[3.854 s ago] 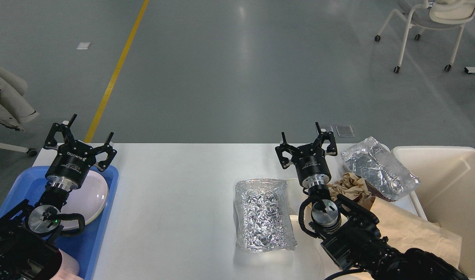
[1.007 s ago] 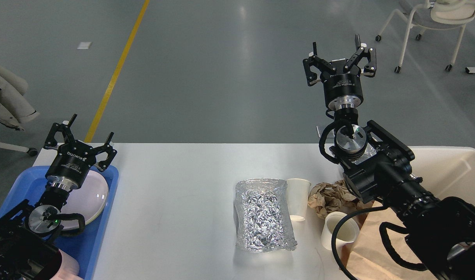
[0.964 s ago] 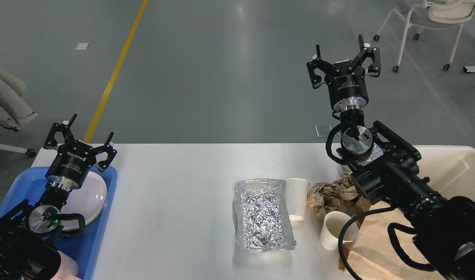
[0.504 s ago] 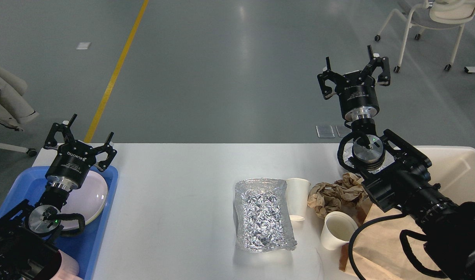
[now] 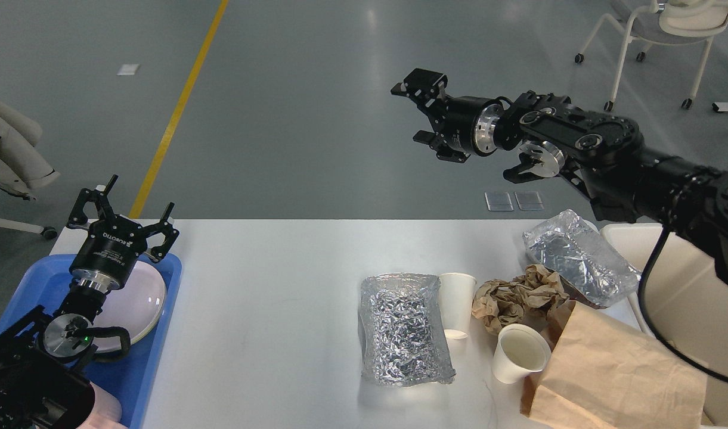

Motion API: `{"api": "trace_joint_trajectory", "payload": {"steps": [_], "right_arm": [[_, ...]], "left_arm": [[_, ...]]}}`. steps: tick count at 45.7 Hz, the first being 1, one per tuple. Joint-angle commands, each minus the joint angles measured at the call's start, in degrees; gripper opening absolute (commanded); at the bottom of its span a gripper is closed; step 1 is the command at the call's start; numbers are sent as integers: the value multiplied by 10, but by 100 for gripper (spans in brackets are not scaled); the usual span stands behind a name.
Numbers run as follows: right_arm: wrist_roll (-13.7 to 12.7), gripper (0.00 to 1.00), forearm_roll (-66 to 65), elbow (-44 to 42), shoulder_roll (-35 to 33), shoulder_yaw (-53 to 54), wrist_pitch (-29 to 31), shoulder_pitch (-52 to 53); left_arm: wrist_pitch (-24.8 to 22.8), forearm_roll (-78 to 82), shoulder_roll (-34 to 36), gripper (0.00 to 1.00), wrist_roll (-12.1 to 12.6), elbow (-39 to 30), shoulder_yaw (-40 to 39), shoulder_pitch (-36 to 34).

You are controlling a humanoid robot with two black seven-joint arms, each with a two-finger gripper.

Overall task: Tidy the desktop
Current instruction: 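Lift the right gripper up and away from the brown paper bag, then lower the right gripper to the brown paper bag's top edge and grasp it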

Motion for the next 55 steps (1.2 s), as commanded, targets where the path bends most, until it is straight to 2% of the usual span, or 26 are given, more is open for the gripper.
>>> {"api": "trace_joint_trajectory", "payload": {"steps": [1,9,15,18,30,38,44,55], "right_arm": [[-12,100,-6,74,11,-235,66,144],[-6,100,0,230,15,-362,164,339],[-6,100,1,247,17,-400,284,415],[-6,100,-1,251,13,-406,316,428],[-5,100,-2,261,-42,-416,328,436],[-13,100,-9,300,-60,-441,366,481],[-11,100,-49,351,-71,-480,366,535],[-11,100,-221,475,-229,-458,366,541]], "left_arm": [[0,0,0,100,0,1,0,0],[0,-1,0,100,0,0,0,0],[0,0,0,100,0,1,0,0],[0,0,0,100,0,1,0,0],[0,0,-1,100,0,0,0,0],[0,0,0,100,0,0,0,0],[0,0,0,100,0,0,0,0],[0,0,0,100,0,0,0,0]]}}
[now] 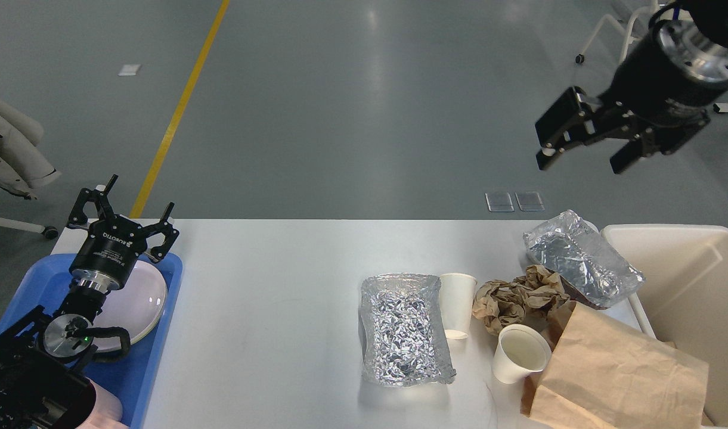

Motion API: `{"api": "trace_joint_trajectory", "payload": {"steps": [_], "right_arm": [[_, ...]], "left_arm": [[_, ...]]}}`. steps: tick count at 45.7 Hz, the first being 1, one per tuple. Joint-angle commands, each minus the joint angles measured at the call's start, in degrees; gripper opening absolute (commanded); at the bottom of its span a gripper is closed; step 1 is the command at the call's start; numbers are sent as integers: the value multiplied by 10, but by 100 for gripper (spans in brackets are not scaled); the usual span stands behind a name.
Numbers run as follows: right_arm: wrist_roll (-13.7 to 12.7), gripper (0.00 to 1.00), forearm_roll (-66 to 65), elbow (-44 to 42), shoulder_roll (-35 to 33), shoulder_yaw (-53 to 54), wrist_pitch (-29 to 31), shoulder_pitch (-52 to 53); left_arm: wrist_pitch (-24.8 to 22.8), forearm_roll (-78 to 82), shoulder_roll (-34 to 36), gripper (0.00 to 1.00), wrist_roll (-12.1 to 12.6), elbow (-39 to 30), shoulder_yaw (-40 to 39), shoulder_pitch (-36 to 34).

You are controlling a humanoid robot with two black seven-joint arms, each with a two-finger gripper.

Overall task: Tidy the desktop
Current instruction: 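Lower the right gripper to the brown paper bag's top edge and grasp it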

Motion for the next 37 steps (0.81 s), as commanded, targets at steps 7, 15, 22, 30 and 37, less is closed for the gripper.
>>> {"api": "trace_joint_trajectory", "payload": {"steps": [7,15,22,30,37], "right_arm": [[-7,100,-171,132,-180,21,-60,-77],[-55,100,-191,131,-210,72,-161,-224],[-75,100,-192,88,-244,130,-182,-336],[-75,100,-201,64,-279,154,-182,-417],[-75,100,-206,59,-308,166,-181,-442]], "left_arm": [[0,0,0,100,0,0,0,0],[0,0,0,100,0,0,0,0],[0,-1,0,100,0,0,0,0],[-1,0,0,100,0,0,0,0],[-1,-1,0,100,0,0,0,0]]}}
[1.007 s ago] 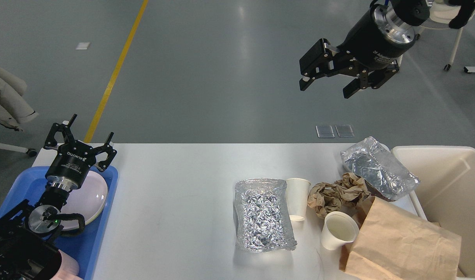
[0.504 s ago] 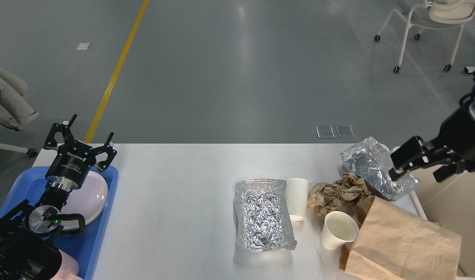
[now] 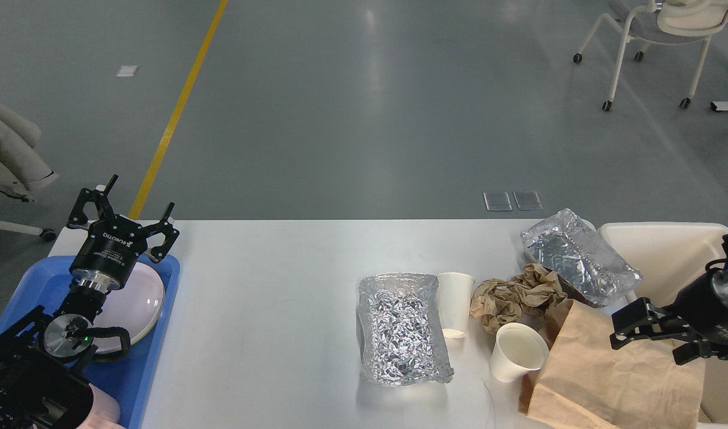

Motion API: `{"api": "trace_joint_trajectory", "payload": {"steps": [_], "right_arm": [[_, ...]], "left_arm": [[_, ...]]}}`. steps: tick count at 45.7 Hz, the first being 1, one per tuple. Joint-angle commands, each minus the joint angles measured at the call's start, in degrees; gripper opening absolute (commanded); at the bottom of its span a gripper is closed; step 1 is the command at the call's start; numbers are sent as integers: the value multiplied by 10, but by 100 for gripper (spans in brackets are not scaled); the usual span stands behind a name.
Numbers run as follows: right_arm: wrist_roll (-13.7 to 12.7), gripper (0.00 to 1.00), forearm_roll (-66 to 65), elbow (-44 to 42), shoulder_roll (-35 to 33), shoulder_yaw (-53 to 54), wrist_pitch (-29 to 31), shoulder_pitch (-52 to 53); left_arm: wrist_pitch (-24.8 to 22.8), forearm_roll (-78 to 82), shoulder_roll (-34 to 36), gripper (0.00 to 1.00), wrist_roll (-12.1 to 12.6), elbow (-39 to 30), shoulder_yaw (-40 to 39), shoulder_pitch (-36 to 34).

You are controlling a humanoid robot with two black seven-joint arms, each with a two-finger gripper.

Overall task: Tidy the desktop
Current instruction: 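Lower the right gripper to the brown paper bag's top edge and grasp it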

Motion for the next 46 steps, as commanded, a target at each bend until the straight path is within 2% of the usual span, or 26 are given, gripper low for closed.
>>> {"api": "trace_joint_trajectory", "payload": {"steps": [1,14,28,34,41,46], "right_arm": [[0,100,-3,-7,-26,6,1,-26],[1,100,-3,-25,-79,56,-20,-115],[11,100,-40,-56,-81,139,-119,-262],[24,100,-37,-68,-61,139,-192,-304],[53,100,-34,-98,-36,140,-225,-343],[79,99,-21,-101,-21,140,-279,-372]], "left_arm": [[-1,0,0,100,0,0,0,0],[-1,0,0,100,0,0,0,0],[-1,0,0,100,0,0,0,0],[-1,0,0,100,0,0,0,0],[-1,0,0,100,0,0,0,0],[-1,-1,0,100,0,0,0,0]]}}
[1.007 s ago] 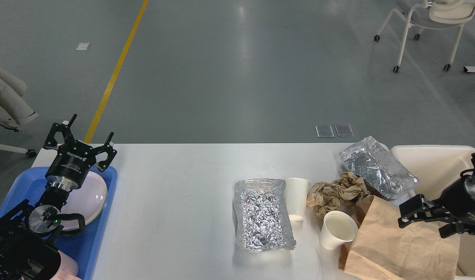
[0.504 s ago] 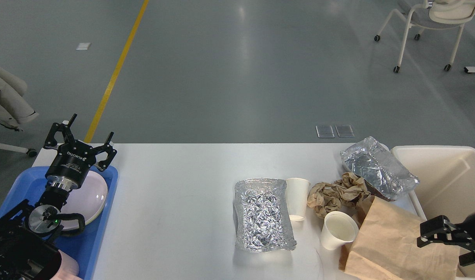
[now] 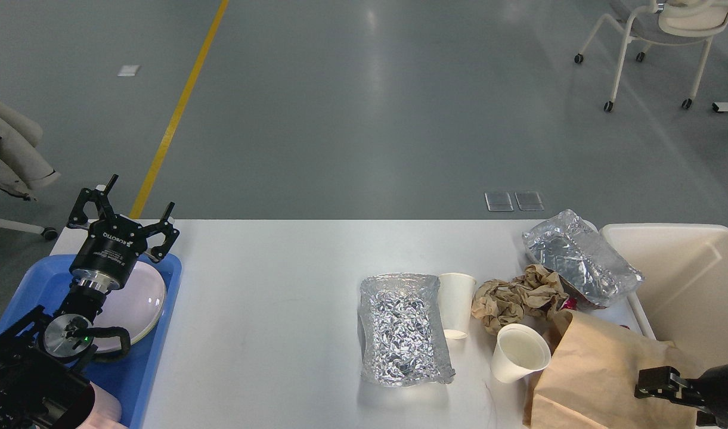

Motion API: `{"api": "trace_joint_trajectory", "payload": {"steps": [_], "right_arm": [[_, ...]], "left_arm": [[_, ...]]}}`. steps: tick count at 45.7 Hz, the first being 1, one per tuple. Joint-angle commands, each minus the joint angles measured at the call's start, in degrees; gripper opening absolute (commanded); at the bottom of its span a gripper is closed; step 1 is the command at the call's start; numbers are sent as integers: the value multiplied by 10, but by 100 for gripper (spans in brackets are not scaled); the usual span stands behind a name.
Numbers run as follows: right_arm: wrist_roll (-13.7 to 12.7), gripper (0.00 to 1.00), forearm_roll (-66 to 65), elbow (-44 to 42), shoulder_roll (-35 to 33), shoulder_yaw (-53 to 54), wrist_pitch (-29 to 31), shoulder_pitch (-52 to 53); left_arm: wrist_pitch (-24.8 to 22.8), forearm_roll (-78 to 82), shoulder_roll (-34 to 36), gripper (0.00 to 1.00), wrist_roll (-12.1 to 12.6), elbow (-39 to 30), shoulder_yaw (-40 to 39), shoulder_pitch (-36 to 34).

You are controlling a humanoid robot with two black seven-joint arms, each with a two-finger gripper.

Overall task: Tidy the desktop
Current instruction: 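Lower the right gripper to the brown paper bag's top edge and grasp it, then lift the brown paper bag and drop it into the white bin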

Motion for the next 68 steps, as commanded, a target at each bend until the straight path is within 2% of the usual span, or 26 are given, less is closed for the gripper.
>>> {"api": "trace_joint_trajectory", "payload": {"steps": [1,5,8,9,11,17,26,34,42,46,53,57,60,68], "right_arm": [[24,92,16,-5,17,0,-47,-30],[37,51,20,-5,23,0,-48,-39],[45,42,20,-5,24,0,-48,-40],[48,33,20,-5,24,-1,-47,-40],[56,0,20,-4,24,-1,-45,-41],[60,0,28,-12,33,0,-71,-49],[60,0,30,-12,31,0,-68,-43],[68,0,30,1,-15,28,-58,-20],[71,0,14,34,-88,26,33,34],[68,0,10,56,-139,28,72,101],[61,0,1,63,-203,29,244,295],[39,0,-9,54,-195,30,298,408],[18,0,-9,44,-165,30,325,476],[-13,0,-8,18,-66,25,341,547]], "left_arm": [[0,0,0,100,0,0,0,0],[0,0,0,100,0,0,0,0],[0,0,0,100,0,0,0,0],[0,0,0,100,0,0,0,0],[0,0,0,100,0,0,0,0],[0,0,0,100,0,0,0,0],[0,0,0,100,0,0,0,0],[0,0,0,100,0,0,0,0],[0,0,0,100,0,0,0,0],[0,0,0,100,0,0,0,0],[0,0,0,100,0,0,0,0],[0,0,0,100,0,0,0,0],[0,0,0,100,0,0,0,0],[0,0,-1,100,0,0,0,0]]}}
